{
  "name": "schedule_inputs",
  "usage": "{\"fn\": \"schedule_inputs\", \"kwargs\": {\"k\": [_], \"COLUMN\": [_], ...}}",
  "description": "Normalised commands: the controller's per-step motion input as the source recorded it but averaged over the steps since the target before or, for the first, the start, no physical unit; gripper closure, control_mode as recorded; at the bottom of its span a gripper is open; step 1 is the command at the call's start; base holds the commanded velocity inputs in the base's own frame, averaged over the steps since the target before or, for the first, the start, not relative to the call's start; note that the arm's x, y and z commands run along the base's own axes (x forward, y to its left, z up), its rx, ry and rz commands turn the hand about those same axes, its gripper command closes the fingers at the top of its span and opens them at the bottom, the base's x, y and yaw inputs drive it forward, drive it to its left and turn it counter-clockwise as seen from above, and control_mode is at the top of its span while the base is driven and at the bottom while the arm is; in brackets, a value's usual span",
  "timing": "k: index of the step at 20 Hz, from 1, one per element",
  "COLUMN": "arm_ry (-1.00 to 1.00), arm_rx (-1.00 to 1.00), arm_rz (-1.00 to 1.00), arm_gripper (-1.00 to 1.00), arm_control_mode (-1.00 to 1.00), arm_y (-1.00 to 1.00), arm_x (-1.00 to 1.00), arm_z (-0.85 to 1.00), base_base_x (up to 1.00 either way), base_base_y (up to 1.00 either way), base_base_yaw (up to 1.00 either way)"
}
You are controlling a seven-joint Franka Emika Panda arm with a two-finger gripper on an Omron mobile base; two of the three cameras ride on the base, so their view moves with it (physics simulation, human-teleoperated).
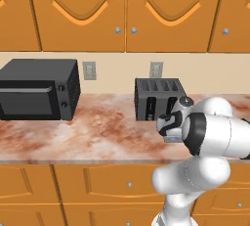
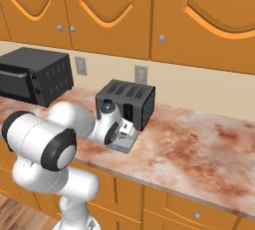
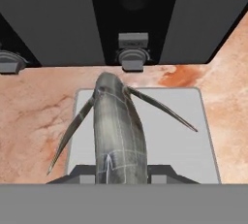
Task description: Take the fish from the fridge and place it on the digital scale on the counter by the fridge. Wait a few seconds for a reading, then move it to the plate on the dining counter.
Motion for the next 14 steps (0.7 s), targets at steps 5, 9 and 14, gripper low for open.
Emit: {"fn": "schedule_inputs", "kwargs": {"k": [5, 9, 14], "arm_ry": [0.02, 0.02, 0.01], "arm_rx": [0.0, 0.0, 0.0], "arm_rz": [0.0, 0.0, 0.0], "arm_gripper": [1.0, 1.0, -1.0], "arm_control_mode": [-1.0, -1.0, -1.0], "arm_y": [-0.09, -0.1, -0.01], "arm_x": [0.15, 0.0, 0.0], "arm_z": [-0.19, -0.4, -0.35], "base_base_x": [0.0, 0.0, 0.0], "base_base_y": [0.0, 0.0, 0.0], "base_base_yaw": [0.0, 0.0, 0.0]}}
